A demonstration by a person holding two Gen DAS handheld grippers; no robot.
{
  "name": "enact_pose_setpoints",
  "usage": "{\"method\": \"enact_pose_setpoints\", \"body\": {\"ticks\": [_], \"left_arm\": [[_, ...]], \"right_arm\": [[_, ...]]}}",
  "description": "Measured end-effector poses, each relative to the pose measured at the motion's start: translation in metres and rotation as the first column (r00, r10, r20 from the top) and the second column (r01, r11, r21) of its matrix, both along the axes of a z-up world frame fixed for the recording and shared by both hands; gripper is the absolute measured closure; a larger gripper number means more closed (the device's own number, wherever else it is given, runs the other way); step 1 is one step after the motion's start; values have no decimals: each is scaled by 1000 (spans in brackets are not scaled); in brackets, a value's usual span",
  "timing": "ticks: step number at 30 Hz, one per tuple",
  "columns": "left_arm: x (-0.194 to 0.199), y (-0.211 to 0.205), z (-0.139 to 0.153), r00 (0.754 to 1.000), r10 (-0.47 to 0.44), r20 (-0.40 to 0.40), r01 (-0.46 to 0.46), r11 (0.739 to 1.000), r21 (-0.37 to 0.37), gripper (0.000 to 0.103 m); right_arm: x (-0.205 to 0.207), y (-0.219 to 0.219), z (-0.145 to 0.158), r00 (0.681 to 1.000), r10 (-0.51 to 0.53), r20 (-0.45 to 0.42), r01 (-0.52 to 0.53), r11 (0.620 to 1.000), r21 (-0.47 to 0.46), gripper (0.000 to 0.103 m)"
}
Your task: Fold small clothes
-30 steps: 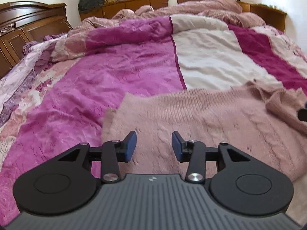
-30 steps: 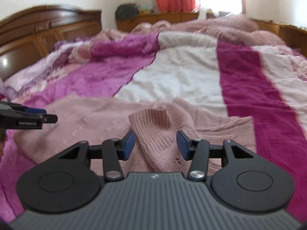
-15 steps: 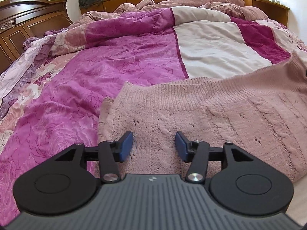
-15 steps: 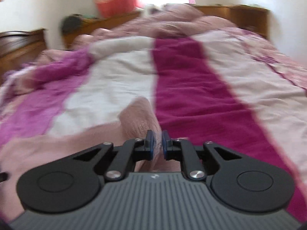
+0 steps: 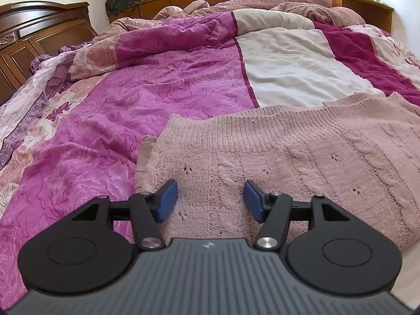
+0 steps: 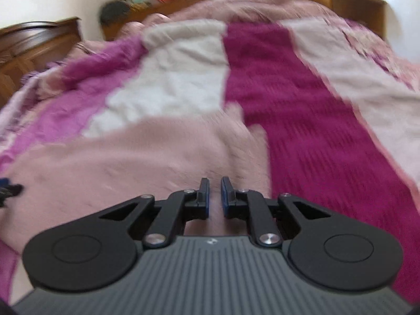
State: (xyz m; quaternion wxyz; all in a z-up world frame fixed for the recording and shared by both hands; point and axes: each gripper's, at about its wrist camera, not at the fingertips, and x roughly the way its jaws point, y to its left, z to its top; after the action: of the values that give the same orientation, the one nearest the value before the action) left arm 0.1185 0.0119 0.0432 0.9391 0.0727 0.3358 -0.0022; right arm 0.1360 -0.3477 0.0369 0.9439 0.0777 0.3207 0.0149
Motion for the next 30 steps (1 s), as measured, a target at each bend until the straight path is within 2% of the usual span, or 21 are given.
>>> {"method": "enact_pose_setpoints", "body": {"ticks": [3, 6, 8, 9, 11, 13, 17, 19, 21, 23, 30], "left_arm": [[0, 1, -1, 1000, -5, 1, 5, 1000, 2, 37], [0, 1, 0, 1000, 4, -7, -5, 1000, -4, 37], [-1, 2, 3, 1000, 16, -18, -17, 1000, -13, 37], [-2, 2, 5, 999, 25, -26, -26, 999, -20, 37], [-6, 3, 10, 999, 35, -30, -36, 999, -34, 37], [-12, 2, 15, 999, 40, -31, -41, 998, -47, 36], [-23, -3, 23, 997, 59, -39, -61, 997, -53, 36], [-30, -5, 27, 997, 66, -42, -68, 996, -65, 31], [-38, -7, 29, 997, 73, -40, -75, 994, -73, 23], [-44, -10, 31, 996, 82, -43, -85, 994, -73, 20], [-53, -14, 27, 986, 119, -113, -128, 989, -70, 19]], "right_arm": [[-4, -11, -7, 999, -32, 26, 29, 996, 79, 94], [-5, -8, 0, 998, -51, 22, 50, 996, 79, 93], [-10, -7, 5, 998, -62, 28, 60, 995, 80, 88], [-13, -8, 7, 997, -70, 32, 67, 994, 83, 83], [-23, -10, 13, 996, -76, 56, 69, 992, 104, 54], [-36, -11, 20, 993, -79, 89, 68, 991, 114, 46], [-54, -15, 31, 991, -63, 120, 47, 990, 134, 46], [-58, -21, 33, 991, -67, 120, 46, 985, 165, 43], [-59, -29, 32, 990, -81, 113, 58, 980, 191, 36], [-60, -37, 28, 988, -110, 105, 85, 973, 217, 33], [-58, -53, 8, 995, -99, 27, 84, 940, 330, 33]]}}
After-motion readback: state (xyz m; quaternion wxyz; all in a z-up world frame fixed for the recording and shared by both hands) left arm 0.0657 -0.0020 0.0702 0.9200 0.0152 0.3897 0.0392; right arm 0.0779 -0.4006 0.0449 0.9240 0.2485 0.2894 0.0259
